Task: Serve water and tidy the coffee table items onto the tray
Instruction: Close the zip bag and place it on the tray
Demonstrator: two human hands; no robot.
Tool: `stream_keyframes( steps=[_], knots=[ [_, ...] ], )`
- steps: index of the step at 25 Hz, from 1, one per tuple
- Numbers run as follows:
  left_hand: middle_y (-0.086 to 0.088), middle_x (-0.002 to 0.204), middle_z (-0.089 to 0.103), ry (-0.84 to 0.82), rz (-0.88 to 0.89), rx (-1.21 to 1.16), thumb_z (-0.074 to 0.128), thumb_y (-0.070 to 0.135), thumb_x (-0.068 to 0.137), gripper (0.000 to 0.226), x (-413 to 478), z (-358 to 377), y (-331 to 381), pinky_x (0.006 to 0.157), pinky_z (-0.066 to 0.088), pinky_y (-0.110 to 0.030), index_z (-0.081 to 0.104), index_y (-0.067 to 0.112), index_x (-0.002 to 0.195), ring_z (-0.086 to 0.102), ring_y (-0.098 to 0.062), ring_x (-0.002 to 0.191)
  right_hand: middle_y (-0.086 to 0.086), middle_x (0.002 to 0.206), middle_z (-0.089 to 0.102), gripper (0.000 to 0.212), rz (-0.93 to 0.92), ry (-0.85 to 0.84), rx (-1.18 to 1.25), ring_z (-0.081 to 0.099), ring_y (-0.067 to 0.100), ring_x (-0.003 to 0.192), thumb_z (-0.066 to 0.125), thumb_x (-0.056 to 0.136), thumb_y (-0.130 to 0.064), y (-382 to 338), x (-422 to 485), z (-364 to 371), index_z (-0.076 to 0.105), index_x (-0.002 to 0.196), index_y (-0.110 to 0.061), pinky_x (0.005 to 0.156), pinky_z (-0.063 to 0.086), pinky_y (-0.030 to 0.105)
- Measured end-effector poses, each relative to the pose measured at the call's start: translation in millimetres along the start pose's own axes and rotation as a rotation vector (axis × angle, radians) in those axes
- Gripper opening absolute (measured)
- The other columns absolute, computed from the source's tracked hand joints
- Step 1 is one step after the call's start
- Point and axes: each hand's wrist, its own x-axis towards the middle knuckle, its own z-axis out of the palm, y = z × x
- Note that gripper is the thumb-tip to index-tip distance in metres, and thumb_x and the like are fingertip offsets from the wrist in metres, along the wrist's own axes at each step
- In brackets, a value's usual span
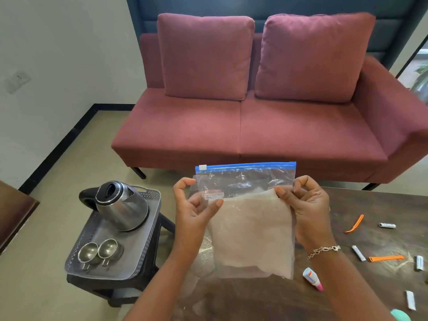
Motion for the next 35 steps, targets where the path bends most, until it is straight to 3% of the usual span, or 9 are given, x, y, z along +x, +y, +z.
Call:
stream_keyframes(
  steps=[4, 7, 11, 14, 16, 19, 26, 30, 35],
  knots=[
    [0.0, 0.114, 0.062, -0.179, -0.058, -0.001, 0.075, 0.01, 0.066, 0.046, -3.3, -5.0, -3.1, 0.083, 0.049, -0.03, 0.054, 0.031, 0.1, 0.058, -0.017, 0.096, 0.001, 0.066, 0.073, 0.024, -0.036, 0.034, -0.003, 0.066, 0.008, 0.059, 0.068, 0.069, -0.007, 3.0, -0.1, -0.1, 0.056, 0.062, -0.026, 0.056, 0.054, 0.019],
    [0.008, 0.101, 0.07, -0.251, -0.124, 0.054, 0.07, 0.01, 0.068, 0.023, -4.8, -7.0, -4.0, 0.082, 0.05, -0.025, 0.071, 0.023, 0.087, 0.062, -0.011, 0.096, 0.001, 0.074, 0.074, 0.03, -0.01, -0.013, -0.025, 0.067, 0.009, 0.066, 0.058, 0.081, 0.001, 8.0, 1.6, -5.0, 0.062, 0.063, -0.022, 0.06, 0.054, 0.019],
    [0.0, 0.107, 0.068, -0.21, -0.19, -0.024, 0.066, 0.004, 0.07, 0.04, -4.3, -6.6, -3.9, 0.085, 0.052, -0.037, 0.068, 0.021, 0.106, 0.059, -0.024, 0.096, 0.0, 0.088, 0.072, 0.016, 0.101, -0.273, -0.095, 0.066, 0.012, 0.075, 0.066, 0.075, -0.009, 6.0, -0.7, -13.4, 0.072, 0.089, -0.015, 0.064, 0.054, 0.021],
    [-0.004, 0.124, 0.06, -0.171, -0.186, 0.016, 0.068, 0.003, 0.067, 0.051, -3.0, -7.0, -3.7, 0.097, 0.043, -0.041, 0.063, 0.02, 0.115, 0.051, -0.027, 0.098, 0.001, 0.101, 0.068, 0.052, 0.163, -0.427, -0.166, 0.067, 0.015, 0.084, 0.075, 0.061, -0.006, 4.6, -2.3, -18.1, 0.065, 0.111, -0.017, 0.07, 0.055, 0.024],
    [-0.003, 0.124, 0.061, -0.166, -0.183, 0.021, 0.069, 0.005, 0.066, 0.049, -2.7, -8.4, -3.9, 0.093, 0.049, -0.028, 0.065, 0.023, 0.112, 0.056, -0.019, 0.105, 0.002, 0.103, 0.065, 0.066, 0.173, -0.459, -0.207, 0.066, 0.013, 0.086, 0.076, 0.056, 0.001, 5.3, -2.9, -16.6, 0.06, 0.117, -0.019, 0.071, 0.055, 0.023],
    [-0.01, 0.124, 0.062, -0.146, -0.202, 0.037, 0.071, 0.003, 0.067, 0.049, -1.8, -10.5, -5.0, 0.095, 0.049, -0.033, 0.065, 0.019, 0.112, 0.057, -0.022, 0.115, 0.006, 0.1, 0.064, 0.065, 0.158, -0.427, -0.226, 0.065, 0.008, 0.085, 0.073, 0.057, 0.011, 5.2, -4.2, -11.2, 0.06, 0.115, -0.016, 0.07, 0.054, 0.02],
    [-0.014, 0.092, 0.071, 0.007, -0.185, 0.151, 0.065, -0.012, 0.074, 0.038, 3.2, -1.2, -2.7, 0.072, 0.056, -0.021, 0.064, 0.005, 0.107, 0.067, -0.015, 0.077, 0.009, 0.087, 0.058, 0.051, 0.021, -0.247, -0.565, 0.049, 0.023, 0.079, 0.075, 0.063, 0.012, 10.4, -3.9, -2.4, 0.064, 0.104, -0.016, 0.079, 0.048, 0.04],
    [0.003, 0.077, 0.072, 0.024, -0.062, 0.405, 0.068, -0.002, 0.076, 0.02, 1.6, 2.0, 1.1, 0.066, 0.052, -0.019, 0.071, 0.012, 0.089, 0.065, -0.001, 0.067, -0.004, 0.079, 0.06, 0.029, -0.121, -0.189, -0.761, 0.053, 0.013, 0.07, 0.077, 0.066, 0.002, 14.6, -5.6, 0.4, 0.071, 0.093, -0.008, 0.066, 0.043, 0.017],
    [0.001, 0.076, 0.067, 0.102, -0.013, 0.615, 0.072, 0.011, 0.076, 0.003, -0.9, -1.9, -4.2, 0.068, 0.047, -0.032, 0.072, 0.012, 0.078, 0.06, -0.017, 0.072, -0.002, 0.08, 0.051, 0.008, -0.206, -0.107, -0.952, 0.052, 0.023, 0.082, 0.076, 0.069, -0.004, 25.8, -9.0, 4.3, 0.069, 0.073, -0.006, 0.071, 0.035, 0.009]
  ],
)
